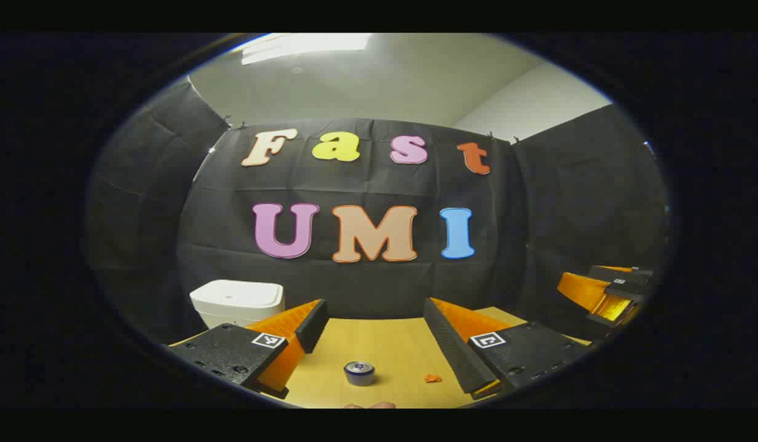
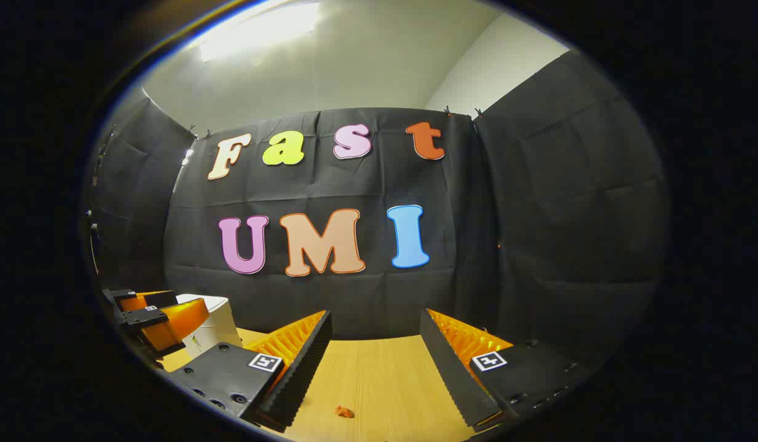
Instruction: Press the lid of the desktop garbage bin to open it, pick up the crumpled paper on the desktop and throw it into the bin, then pick up the pop can on the desktop and drop it into the bin, and finally close the garbage bin lid.
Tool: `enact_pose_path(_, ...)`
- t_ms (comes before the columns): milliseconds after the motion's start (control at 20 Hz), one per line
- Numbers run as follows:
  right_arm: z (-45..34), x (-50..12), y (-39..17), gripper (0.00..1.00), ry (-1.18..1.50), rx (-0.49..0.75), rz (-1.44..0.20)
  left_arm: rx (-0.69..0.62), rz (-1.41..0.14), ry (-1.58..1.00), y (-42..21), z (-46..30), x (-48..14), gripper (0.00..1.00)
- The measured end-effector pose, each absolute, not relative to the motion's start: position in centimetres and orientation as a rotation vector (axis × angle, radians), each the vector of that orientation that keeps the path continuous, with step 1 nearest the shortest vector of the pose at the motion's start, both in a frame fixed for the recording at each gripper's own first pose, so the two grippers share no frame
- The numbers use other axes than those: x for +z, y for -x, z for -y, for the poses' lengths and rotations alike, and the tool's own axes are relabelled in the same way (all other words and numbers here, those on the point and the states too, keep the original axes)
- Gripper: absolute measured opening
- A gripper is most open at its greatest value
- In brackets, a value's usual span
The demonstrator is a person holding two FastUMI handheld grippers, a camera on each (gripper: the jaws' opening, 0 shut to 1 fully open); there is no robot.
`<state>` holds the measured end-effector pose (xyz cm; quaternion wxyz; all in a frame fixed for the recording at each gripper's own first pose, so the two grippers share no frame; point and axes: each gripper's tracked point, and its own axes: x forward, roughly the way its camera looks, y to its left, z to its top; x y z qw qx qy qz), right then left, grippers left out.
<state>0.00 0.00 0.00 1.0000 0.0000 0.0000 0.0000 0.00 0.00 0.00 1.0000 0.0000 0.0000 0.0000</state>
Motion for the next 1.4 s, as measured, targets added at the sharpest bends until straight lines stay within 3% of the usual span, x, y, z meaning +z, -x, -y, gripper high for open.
enact_pose_path(1400,-2.0,0.6,-3.0,0.96,-0.004,0.119,0.021,0.111,-0.037,-0.028,-0.9,-1.8,-1.1,0.93)
